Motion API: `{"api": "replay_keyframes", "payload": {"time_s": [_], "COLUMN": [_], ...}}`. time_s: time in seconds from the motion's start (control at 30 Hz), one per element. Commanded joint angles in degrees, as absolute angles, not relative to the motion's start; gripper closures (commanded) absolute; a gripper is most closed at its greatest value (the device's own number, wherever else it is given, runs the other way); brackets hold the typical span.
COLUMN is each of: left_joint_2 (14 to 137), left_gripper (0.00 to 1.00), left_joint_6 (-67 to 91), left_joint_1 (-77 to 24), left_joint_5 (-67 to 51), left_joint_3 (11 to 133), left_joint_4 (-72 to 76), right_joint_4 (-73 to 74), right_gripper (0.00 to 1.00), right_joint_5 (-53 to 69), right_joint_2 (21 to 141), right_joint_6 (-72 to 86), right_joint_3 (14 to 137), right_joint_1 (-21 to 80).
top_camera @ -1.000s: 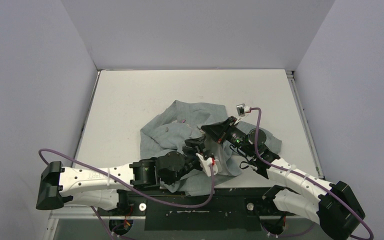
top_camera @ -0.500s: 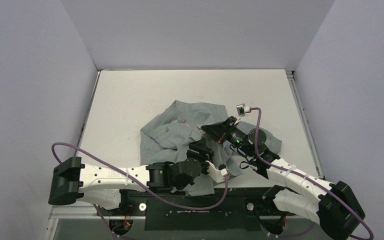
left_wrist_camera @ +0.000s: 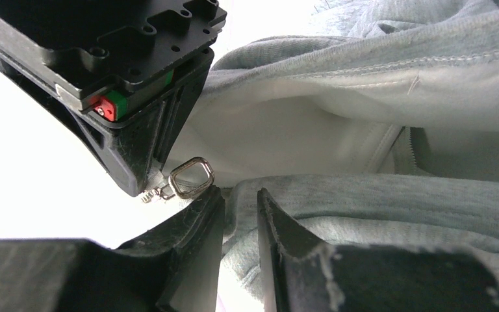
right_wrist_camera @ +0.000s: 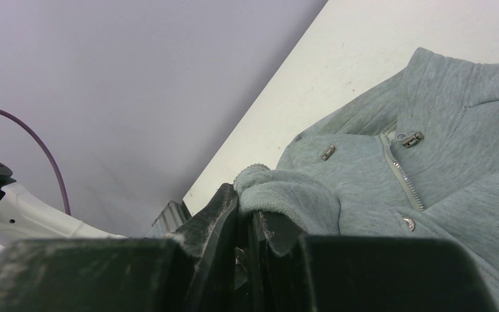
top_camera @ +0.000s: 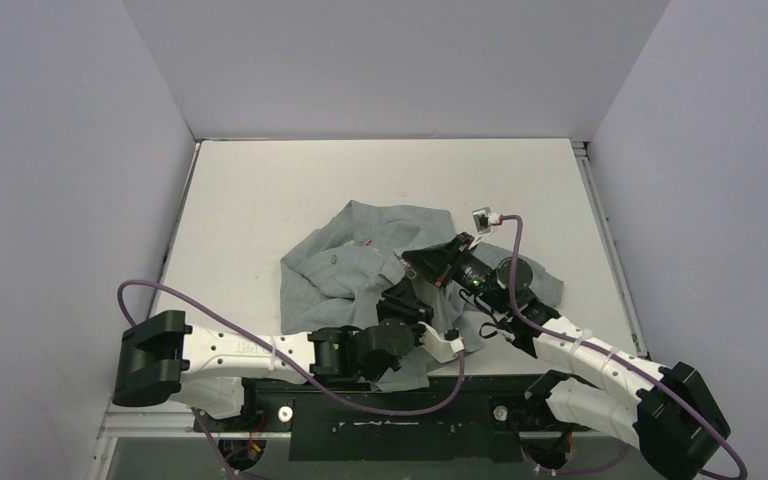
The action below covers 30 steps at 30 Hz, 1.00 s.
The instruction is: Zip up the jacket
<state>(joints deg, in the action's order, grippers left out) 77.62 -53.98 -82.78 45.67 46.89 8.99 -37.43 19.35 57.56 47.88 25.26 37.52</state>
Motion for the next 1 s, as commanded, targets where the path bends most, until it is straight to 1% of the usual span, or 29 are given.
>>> {"api": "replay_keyframes", "payload": {"time_s": [0.0,0.4,0.67,0.87,0.97], "left_joint_2": [78.34,77.75,75.32,71.05,68.49], "left_gripper": [0.79,1.0,1.0,1.0,1.0], "left_joint_6": [-54.73,-54.63,-50.69,-43.45,-38.24], "left_joint_1": [-82.97,-82.71,-82.34,-79.72,-77.28], "left_joint_5": [48.0,49.89,48.44,44.34,40.01], "left_joint_3": [47.99,48.15,48.68,48.69,48.71], "left_joint_4": [13.83,15.62,16.08,15.63,15.12], "right_joint_4": [-42.1,-42.01,-42.67,-43.32,-43.41], "right_gripper": [1.0,1.0,1.0,1.0,1.0], "right_joint_5": [19.5,19.67,19.78,19.78,19.85], "right_joint_2": [57.24,57.28,57.3,57.39,57.48], "right_joint_6": [47.94,48.02,48.49,48.82,48.87], "right_joint_3": [25.45,25.63,25.4,25.01,25.01], "right_joint_1": [37.27,37.27,37.27,37.35,37.35]}}
